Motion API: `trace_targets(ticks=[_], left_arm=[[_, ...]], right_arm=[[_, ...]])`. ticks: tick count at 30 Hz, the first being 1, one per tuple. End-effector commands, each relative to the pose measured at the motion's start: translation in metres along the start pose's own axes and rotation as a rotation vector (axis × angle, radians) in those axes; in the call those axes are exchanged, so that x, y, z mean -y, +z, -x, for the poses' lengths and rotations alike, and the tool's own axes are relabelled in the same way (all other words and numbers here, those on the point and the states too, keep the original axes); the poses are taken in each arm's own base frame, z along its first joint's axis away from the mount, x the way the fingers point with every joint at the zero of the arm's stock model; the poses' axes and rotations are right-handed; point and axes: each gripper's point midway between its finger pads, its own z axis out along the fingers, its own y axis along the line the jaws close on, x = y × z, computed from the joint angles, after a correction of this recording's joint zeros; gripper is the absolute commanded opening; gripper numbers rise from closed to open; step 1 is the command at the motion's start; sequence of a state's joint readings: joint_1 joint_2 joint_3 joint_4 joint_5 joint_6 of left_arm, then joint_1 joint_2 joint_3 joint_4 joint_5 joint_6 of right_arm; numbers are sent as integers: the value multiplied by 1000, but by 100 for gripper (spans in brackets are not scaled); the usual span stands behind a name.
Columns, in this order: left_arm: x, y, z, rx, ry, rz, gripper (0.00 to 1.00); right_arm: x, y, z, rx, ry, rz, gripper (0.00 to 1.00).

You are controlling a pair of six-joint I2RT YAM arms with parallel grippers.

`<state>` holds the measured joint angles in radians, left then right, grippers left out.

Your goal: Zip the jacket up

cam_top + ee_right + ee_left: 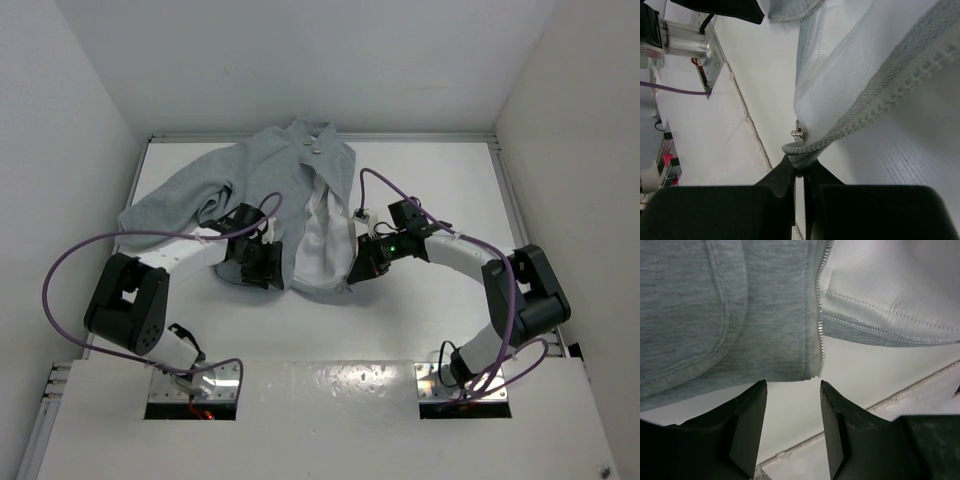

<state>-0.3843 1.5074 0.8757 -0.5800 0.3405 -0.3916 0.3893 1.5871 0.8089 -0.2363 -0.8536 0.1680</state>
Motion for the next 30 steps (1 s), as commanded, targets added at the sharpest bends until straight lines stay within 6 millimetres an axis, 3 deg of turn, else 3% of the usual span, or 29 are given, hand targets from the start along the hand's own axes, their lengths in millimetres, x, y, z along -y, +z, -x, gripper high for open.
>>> trace_targets(ticks=[1,9,18,21,25,30], left_arm=[[-9,4,6,16,-57,47,52],[-23,15,15,49,-12,224,52],[1,38,16,1,76,230,57],[-2,41,14,6,91,272,59],[-28,40,5,-6,90,392,57],[-39,36,8,2,85,432,57]], right_arm=[[-8,-3,13,38,-38,24,0],[-7,-2,15,46,-37,20,0],[-5,-3,12,50,-50,6,0],[-5,-4,10,46,-47,4,0],[-5,-5,8,46,-58,-3,0],[-5,-7,7,45,-67,-7,0]])
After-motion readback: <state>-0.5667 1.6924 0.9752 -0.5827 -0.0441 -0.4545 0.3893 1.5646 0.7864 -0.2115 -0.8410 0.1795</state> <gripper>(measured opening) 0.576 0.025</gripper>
